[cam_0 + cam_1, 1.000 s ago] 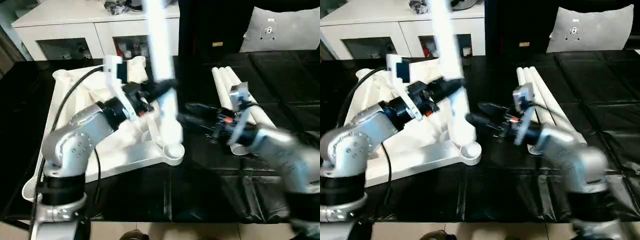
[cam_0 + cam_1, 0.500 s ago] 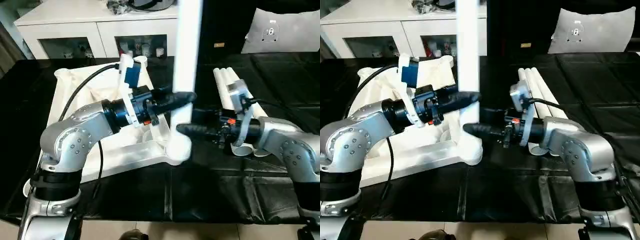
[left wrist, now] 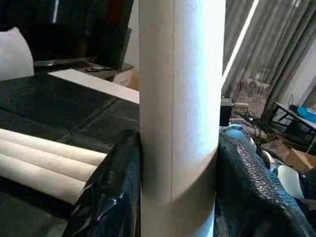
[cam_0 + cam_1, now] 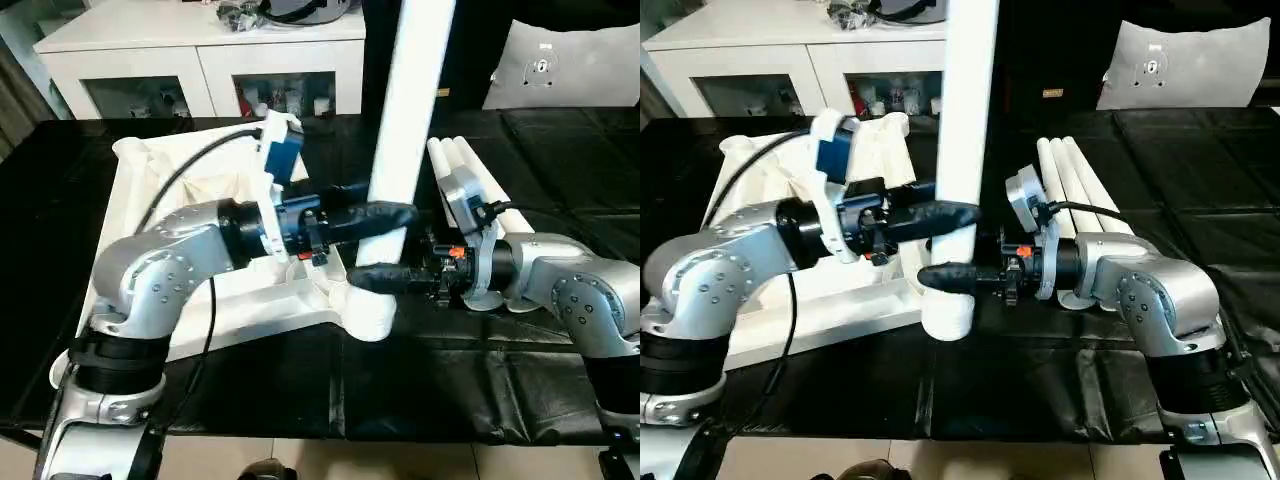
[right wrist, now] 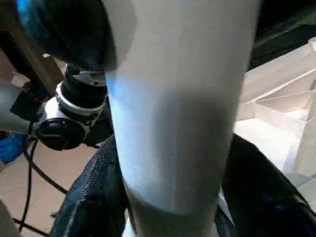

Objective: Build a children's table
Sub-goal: Pick table leg

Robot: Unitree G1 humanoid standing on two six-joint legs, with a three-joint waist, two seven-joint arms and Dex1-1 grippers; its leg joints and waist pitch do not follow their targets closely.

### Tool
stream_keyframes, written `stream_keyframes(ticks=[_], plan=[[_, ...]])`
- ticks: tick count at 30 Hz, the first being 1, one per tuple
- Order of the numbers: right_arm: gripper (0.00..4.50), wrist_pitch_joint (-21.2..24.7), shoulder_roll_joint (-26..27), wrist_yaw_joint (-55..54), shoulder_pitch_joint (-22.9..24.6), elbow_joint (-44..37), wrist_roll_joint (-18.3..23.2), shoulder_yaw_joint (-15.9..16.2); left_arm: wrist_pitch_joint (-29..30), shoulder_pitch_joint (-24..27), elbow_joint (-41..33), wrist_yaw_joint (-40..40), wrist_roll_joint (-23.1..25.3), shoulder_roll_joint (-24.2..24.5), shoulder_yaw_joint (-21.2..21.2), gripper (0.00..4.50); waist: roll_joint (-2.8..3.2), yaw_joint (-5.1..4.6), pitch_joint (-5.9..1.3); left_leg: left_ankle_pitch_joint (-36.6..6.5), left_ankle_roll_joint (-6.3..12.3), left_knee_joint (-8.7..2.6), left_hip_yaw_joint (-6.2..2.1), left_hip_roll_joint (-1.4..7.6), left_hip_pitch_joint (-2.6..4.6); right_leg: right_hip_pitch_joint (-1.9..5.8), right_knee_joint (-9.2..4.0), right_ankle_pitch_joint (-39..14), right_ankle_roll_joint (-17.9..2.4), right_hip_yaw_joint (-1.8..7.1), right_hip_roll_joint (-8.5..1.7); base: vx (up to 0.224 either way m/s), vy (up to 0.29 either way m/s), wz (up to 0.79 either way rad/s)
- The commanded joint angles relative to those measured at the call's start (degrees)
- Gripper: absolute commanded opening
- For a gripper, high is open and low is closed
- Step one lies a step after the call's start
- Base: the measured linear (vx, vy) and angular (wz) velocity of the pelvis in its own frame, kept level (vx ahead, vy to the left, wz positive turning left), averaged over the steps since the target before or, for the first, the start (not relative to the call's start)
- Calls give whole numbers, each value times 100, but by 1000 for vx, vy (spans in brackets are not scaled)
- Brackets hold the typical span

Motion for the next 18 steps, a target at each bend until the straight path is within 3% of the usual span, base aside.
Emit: stream_keyframes(ticks=[1, 5, 16, 18], plan=[[230, 27, -58, 12, -88, 72, -71, 90, -106, -191, -53, -133, -12, -43, -58, 185, -181, 7, -413, -13, 475, -350, -88, 371, 34, 308, -445, -564, -1309, 286, -482, 0, 0, 0], [194, 35, -92, 126, -90, 112, -114, 151, -187, -273, 58, -147, 50, -87, -93, 185, -181, 12, -418, 57, 499, -348, -95, 381, 31, 308, -428, -438, -1311, 286, -480, 0, 0, 0], [189, -66, -110, 174, -93, 190, -221, 242, -250, -304, 49, -297, 125, 14, -180, 185, -176, 14, -416, 8, 489, -351, -97, 386, 34, 306, -430, -441, -1353, 283, -483, 0, 0, 0], [189, -93, -40, 120, -57, 176, -242, 243, 12, -299, -126, -303, -208, -30, -70, 185, -182, 16, -418, 34, 495, -350, -97, 386, 30, 311, -421, -389, -1367, 283, -485, 0, 0, 0]])
